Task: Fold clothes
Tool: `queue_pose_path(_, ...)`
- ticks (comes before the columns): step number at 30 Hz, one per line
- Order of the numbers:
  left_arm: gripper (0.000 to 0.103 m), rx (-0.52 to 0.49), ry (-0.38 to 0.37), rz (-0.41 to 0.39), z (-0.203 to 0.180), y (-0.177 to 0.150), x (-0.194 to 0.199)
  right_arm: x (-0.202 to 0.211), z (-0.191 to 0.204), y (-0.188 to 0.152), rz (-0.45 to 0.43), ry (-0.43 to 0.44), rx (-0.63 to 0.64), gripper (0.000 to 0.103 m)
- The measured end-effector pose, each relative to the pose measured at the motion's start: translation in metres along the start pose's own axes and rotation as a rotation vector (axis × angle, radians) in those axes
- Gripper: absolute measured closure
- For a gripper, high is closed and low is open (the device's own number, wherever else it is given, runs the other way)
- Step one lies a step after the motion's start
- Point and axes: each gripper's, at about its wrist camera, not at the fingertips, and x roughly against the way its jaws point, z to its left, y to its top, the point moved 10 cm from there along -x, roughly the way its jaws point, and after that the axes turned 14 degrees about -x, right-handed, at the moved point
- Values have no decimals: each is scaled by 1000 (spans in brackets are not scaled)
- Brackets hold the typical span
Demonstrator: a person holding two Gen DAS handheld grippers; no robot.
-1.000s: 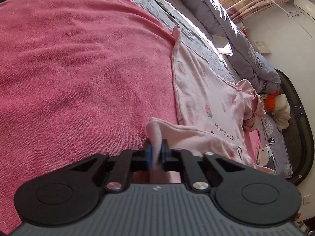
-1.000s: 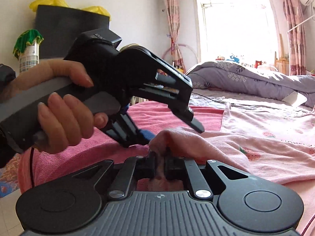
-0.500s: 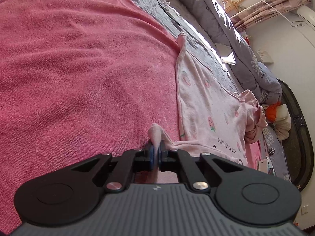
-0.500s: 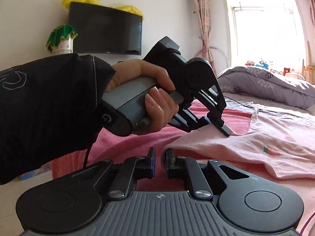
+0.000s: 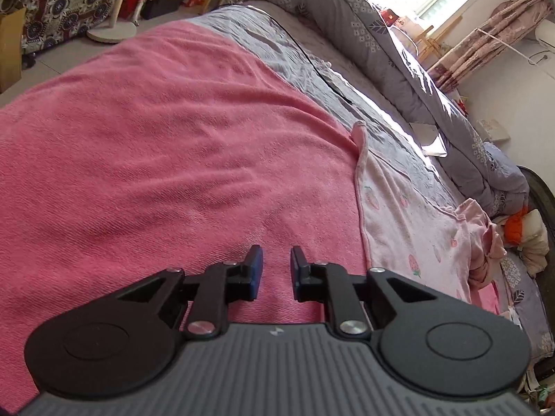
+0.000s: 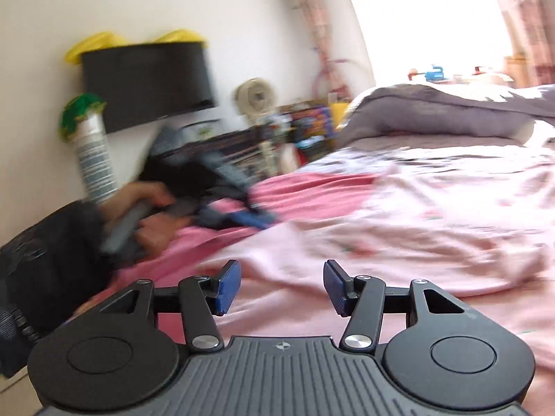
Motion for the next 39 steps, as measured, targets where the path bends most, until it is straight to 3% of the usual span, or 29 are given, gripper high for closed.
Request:
queue_pose_path(2,83,-77,56,-36,-2,-4,18,5,-60,30,-54,-150,-123,47)
queue_pose_path(4,67,-185,114,-67,-14,-14,35,9,-111,47,-69,-243,-266,42)
queue_pose_path(6,58,-295,158,-101,-33,-26,51,5,-146,50,-37,-292,-367,40)
queue_pose_path(8,57,-365,163,-136,-52,-41,68,-6,-162,43,15,-293,-439,40)
queue_pose_path(11,56,-397,106,-164,-76,-60,88,-23,-159,33,49,-243,-485,43)
queue_pose_path(12,56,-412,74,-172,-87,-67,92,-28,-154,32,63,-217,-497,59)
queue_pose_path(13,56,-428,42,-180,-97,-73,96,-32,-150,30,77,-190,-510,82)
queue_pose_path(14,56,-444,10,-188,-108,-80,100,-36,-146,29,97,-165,-535,88)
queue_pose_path(18,46,-557,-139,-188,-164,-110,103,-26,-132,55,26,-148,-481,89)
queue_pose_path(23,46,-563,-233,-121,-201,-130,72,18,-130,104,-118,-156,-407,89)
queue_pose_path(27,46,-537,-204,-59,-203,-141,39,49,-150,121,-170,-199,-405,89)
queue_pose_path(33,46,-549,-103,-61,-185,-151,44,69,-189,104,-146,-279,-432,89)
queue_pose_path(39,47,-458,-15,-81,-131,-149,74,72,-217,63,-64,-352,-438,88)
